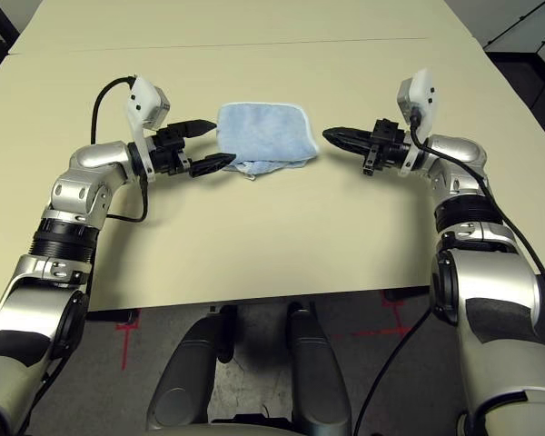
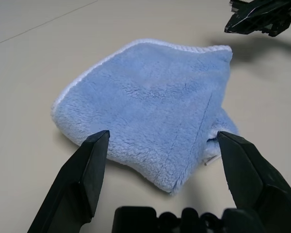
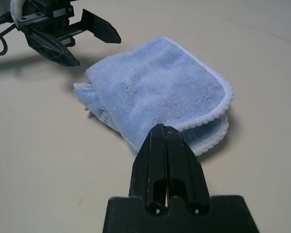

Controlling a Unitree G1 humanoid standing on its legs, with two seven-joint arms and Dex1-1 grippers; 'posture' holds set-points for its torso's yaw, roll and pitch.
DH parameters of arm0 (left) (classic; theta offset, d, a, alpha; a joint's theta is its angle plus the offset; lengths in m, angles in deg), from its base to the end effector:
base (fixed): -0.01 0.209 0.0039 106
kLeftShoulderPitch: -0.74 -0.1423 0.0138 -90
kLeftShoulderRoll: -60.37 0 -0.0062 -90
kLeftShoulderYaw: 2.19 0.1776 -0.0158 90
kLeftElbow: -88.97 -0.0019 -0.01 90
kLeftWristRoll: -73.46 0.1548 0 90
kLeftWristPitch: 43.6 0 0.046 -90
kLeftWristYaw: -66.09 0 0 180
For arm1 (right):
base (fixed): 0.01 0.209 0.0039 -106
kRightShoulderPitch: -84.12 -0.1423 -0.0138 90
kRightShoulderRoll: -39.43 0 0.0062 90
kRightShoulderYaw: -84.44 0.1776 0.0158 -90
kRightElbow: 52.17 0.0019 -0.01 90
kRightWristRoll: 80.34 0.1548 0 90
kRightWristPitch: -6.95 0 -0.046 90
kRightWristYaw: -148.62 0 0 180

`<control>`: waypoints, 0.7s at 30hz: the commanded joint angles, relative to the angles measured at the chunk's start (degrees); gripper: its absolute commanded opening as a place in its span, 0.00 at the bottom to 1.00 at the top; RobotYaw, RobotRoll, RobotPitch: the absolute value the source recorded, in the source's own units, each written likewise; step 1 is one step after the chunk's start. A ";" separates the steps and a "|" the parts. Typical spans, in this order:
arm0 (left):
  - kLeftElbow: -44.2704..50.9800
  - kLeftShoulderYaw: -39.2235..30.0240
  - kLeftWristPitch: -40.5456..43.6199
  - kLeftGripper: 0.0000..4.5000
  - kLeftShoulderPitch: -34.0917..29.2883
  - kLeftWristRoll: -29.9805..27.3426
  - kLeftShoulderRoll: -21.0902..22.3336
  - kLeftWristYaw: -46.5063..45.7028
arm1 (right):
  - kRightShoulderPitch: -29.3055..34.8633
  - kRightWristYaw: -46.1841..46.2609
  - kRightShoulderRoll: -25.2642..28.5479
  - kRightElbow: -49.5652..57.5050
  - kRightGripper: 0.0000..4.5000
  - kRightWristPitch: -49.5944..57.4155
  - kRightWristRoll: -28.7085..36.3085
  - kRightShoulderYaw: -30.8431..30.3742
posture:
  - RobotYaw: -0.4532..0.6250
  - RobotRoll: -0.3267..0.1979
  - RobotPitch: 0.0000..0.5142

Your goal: Fold the towel and set it aside.

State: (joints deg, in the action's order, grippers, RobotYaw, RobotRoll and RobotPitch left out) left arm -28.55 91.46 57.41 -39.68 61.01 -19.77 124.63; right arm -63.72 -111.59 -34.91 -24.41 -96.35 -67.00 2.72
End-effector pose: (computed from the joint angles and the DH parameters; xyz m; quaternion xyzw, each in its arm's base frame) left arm 0.3494 0.1931 0.2099 0.1496 -0.0248 -0.4894 0.8588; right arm 0.3553 -0.2788 0.1909 -0.1168 -0.0663 0.5153 0.8464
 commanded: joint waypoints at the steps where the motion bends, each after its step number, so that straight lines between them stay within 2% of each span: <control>1: -1.62 0.72 -2.48 0.96 0.87 0.82 0.27 2.05 | 0.57 -0.36 0.36 0.80 0.00 0.28 0.52 0.59 | 0.52 0.62 0.45; 4: -1.33 -0.22 -3.30 0.79 1.21 -1.06 0.12 4.94 | 0.43 -0.31 0.45 0.72 0.00 0.25 0.37 0.50 | 0.52 0.62 0.45; 13: -2.23 -1.75 -2.38 0.01 3.58 -2.67 -0.05 6.86 | -0.73 0.42 0.24 -0.04 0.00 0.06 0.07 0.45 | 0.52 0.62 0.45; 15: -3.46 -3.18 0.80 0.01 5.06 -3.68 -1.11 4.30 | -1.54 1.46 -0.25 -0.39 0.00 0.19 0.23 0.70 | 0.52 0.62 0.46; 21: -10.33 -2.79 -1.10 0.01 8.67 -1.67 -4.38 1.23 | -3.68 6.38 -3.03 -1.83 0.00 -1.54 -1.56 -0.36 | 0.52 0.62 0.49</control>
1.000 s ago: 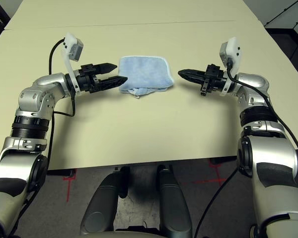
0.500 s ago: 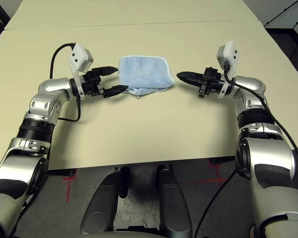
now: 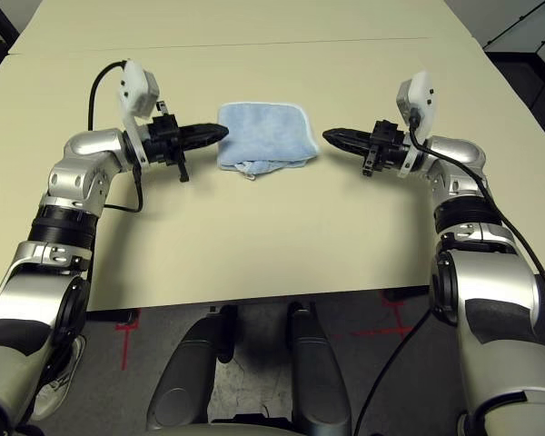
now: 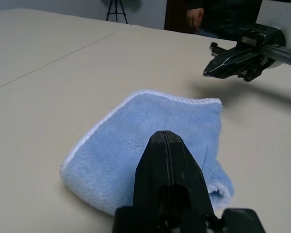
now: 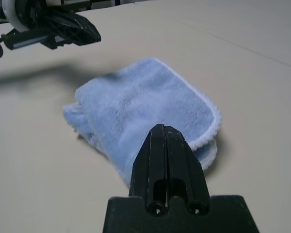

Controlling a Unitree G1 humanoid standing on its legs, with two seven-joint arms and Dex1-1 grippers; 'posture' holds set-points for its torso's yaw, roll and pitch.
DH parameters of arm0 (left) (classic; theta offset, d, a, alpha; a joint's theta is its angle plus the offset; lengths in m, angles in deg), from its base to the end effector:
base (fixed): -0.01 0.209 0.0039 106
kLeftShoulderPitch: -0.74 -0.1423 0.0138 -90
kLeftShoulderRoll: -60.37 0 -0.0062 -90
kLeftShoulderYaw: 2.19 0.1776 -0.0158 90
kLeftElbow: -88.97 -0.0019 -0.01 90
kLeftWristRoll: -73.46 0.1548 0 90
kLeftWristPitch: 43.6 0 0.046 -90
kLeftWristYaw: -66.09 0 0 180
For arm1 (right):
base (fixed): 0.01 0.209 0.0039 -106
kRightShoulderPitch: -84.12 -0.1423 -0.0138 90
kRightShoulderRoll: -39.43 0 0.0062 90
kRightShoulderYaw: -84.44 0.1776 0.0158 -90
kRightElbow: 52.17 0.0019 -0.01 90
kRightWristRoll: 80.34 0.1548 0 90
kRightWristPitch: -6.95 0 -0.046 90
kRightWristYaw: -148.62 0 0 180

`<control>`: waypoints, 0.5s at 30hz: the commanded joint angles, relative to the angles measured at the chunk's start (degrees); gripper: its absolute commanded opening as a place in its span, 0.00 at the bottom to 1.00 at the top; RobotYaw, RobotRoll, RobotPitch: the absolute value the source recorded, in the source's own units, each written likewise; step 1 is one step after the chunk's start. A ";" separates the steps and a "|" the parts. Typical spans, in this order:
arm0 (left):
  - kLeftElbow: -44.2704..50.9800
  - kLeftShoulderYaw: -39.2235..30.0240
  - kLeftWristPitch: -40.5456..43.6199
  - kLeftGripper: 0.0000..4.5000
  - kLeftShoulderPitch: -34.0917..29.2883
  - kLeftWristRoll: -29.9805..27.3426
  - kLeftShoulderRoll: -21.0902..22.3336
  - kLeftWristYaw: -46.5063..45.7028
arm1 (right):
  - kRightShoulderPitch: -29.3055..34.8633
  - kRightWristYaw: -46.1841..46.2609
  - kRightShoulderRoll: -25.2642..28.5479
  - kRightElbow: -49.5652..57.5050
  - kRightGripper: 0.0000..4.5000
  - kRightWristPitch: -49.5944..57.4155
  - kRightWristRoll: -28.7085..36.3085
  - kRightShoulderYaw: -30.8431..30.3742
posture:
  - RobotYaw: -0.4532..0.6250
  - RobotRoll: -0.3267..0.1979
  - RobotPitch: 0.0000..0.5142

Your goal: Fold the towel and set it aside.

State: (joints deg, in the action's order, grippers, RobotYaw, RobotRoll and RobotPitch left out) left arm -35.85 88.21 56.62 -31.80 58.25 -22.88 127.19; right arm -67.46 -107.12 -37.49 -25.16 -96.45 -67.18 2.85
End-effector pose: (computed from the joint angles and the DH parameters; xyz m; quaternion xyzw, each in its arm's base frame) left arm 0.3631 0.1835 0.2329 0.1006 -0.0699 -0.5128 0.8497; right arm 0.3651 -0.2594 0.2042 -0.1115 -0.0976 0.5004 0.8530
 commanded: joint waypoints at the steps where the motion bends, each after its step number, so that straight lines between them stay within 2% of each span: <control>1: -4.25 0.50 -0.49 0.01 1.53 1.35 -1.91 -1.91 | -0.10 2.97 -0.75 -1.36 0.00 -2.16 -2.11 -0.90 | 0.52 0.62 0.50; 7: -11.29 2.10 -3.49 0.01 4.58 4.11 -5.38 -2.79 | -0.45 7.32 -2.45 -2.92 0.00 -2.81 -5.46 -2.82 | 0.53 0.62 0.52; 15: -19.18 3.88 -7.00 0.01 7.19 7.77 -8.76 -2.47 | 0.39 12.73 -4.40 -4.39 0.00 -1.80 -8.76 -4.78 | 0.52 0.62 0.51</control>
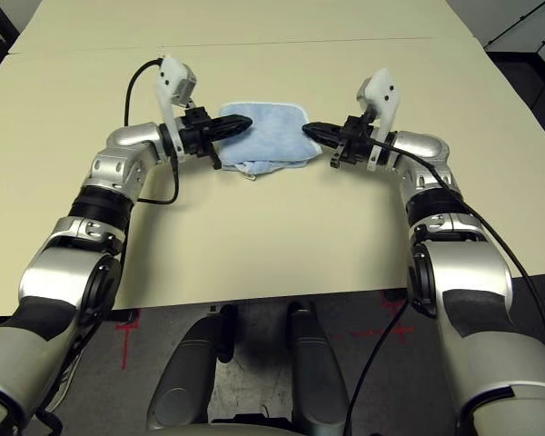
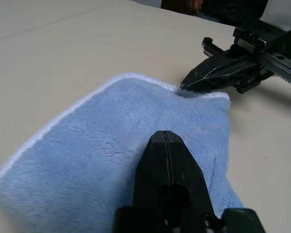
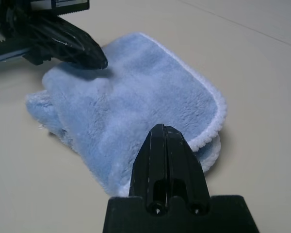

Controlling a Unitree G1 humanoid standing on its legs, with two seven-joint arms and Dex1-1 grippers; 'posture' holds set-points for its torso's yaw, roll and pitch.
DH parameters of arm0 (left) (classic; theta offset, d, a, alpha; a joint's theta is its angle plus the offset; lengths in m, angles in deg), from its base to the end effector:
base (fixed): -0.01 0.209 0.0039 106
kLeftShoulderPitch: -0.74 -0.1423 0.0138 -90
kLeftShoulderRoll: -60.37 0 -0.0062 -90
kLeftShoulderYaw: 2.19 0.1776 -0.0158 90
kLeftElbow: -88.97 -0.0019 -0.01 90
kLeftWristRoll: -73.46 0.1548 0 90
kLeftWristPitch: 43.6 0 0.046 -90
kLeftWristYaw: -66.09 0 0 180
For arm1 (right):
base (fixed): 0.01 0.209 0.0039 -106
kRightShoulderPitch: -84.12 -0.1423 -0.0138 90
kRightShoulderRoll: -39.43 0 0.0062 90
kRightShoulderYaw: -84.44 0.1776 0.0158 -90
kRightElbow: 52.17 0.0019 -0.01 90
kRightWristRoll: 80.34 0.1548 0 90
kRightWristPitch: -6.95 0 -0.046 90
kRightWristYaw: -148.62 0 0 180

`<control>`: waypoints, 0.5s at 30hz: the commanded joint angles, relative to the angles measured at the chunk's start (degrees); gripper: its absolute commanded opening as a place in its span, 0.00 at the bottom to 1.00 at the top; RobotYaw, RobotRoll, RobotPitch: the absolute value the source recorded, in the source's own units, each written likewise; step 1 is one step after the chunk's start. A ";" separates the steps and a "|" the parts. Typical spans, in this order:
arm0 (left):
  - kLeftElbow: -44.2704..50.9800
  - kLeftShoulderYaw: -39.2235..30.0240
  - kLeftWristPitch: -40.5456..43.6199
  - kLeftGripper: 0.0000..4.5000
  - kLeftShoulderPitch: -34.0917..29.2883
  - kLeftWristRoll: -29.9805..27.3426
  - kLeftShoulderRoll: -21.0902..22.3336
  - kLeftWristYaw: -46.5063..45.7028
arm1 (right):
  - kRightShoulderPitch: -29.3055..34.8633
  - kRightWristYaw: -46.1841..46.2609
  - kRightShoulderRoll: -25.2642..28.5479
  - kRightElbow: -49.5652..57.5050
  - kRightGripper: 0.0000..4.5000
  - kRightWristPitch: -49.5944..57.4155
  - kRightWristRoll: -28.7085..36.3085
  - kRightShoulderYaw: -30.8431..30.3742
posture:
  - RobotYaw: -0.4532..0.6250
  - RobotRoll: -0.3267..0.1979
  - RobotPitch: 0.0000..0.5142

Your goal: Fold the towel and set it aside.

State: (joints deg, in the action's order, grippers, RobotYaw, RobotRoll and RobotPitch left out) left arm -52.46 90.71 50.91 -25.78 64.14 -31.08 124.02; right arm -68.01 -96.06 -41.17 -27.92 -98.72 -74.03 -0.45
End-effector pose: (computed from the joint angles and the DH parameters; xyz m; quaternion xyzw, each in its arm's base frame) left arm 0.3812 0.1410 0.2050 0.0931 -0.0151 -0.5201 0.8489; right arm 0.3721 -0.2331 0.1898 -0.1456 -0.0570 0.4548 0.8768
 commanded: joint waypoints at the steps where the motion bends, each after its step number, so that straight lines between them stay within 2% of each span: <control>1: -3.52 1.69 -1.49 0.01 1.36 2.46 -0.64 0.98 | 1.02 2.98 -1.01 -2.00 0.00 0.54 -2.67 -1.82 | 0.52 0.62 0.50; 10: -10.60 3.00 -4.11 0.01 2.14 7.17 1.68 1.12 | 1.00 7.63 -2.63 -4.56 0.00 0.45 -7.78 -5.28 | 0.51 0.62 0.51; 15: -11.94 2.15 -4.02 0.01 2.52 7.48 3.10 0.59 | 1.41 7.04 -2.60 -5.20 0.00 -0.05 -6.89 -4.32 | 0.52 0.62 0.50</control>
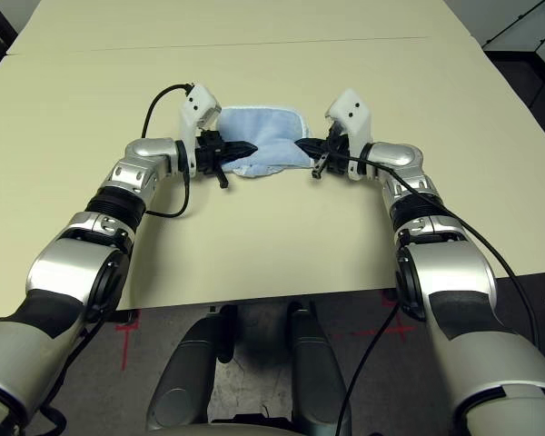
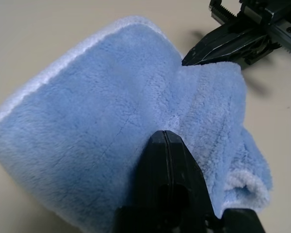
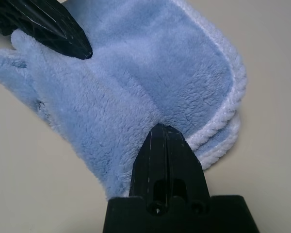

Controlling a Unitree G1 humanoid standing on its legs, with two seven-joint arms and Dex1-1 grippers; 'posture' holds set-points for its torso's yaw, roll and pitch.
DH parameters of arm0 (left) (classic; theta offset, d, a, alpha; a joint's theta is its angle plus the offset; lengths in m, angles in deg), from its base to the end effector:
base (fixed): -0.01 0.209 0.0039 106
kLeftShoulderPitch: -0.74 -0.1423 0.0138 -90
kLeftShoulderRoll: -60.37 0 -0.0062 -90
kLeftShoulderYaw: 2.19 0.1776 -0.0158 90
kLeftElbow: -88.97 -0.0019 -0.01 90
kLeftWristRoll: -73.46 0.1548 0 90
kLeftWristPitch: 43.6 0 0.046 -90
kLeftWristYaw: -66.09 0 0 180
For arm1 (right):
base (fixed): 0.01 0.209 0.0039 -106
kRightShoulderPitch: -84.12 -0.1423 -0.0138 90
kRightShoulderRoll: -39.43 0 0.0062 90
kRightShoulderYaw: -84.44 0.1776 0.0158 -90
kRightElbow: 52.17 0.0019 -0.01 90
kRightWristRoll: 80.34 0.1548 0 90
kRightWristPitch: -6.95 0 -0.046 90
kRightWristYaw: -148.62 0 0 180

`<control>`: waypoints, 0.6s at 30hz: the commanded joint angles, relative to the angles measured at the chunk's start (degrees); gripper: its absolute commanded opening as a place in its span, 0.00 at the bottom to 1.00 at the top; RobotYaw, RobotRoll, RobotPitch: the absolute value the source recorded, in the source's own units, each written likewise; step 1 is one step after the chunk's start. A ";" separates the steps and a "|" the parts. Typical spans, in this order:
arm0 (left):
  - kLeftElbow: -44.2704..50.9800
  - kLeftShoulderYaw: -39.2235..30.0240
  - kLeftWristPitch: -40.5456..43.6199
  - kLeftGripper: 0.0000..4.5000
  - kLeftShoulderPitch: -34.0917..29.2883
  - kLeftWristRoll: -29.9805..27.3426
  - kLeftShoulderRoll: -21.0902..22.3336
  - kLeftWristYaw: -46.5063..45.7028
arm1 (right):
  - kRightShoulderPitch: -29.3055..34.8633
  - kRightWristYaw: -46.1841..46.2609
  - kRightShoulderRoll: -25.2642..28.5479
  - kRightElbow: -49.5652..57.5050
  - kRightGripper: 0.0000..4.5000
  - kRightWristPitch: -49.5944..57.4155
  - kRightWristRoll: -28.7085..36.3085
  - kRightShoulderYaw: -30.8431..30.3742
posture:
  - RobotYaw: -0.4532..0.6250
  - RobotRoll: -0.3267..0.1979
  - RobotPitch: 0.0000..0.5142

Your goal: Fold the towel and set it aside.

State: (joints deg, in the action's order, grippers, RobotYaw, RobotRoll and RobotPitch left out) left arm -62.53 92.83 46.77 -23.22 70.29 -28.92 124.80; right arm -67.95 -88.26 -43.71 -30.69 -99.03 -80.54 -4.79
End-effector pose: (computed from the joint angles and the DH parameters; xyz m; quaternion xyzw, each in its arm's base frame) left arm 0.3861 0.1561 0.1936 0.1500 0.0462 -0.5013 0.8509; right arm 0.3752 -0.2129 0.1726 -0.1892 0.0003 0.4308 0.8824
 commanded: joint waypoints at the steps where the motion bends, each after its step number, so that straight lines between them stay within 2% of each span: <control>1: -1.95 -0.22 0.19 0.01 0.05 1.21 1.15 -0.29 | 1.38 -0.79 0.11 -2.50 0.00 0.12 -0.36 0.06 | 0.52 0.62 0.50; 8: -1.01 -1.43 -0.11 0.01 0.90 0.33 2.58 0.32 | 0.55 -2.49 1.26 -1.99 0.00 -1.91 2.17 2.58 | 0.52 0.62 0.48; 12: 1.04 -5.16 1.59 0.01 3.55 -3.28 1.97 0.52 | -1.65 -7.25 0.74 -0.03 0.00 0.02 9.36 8.70 | 0.52 0.62 0.48; 18: 0.22 -9.55 4.26 0.01 6.59 -5.91 -0.86 -4.99 | -4.05 -1.00 -0.02 0.06 0.00 1.28 8.30 8.65 | 0.51 0.62 0.48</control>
State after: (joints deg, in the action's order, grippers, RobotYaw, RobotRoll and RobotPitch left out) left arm -62.10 83.75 49.75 -16.26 64.79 -29.10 120.97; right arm -72.43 -90.63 -43.44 -30.69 -98.46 -71.56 4.10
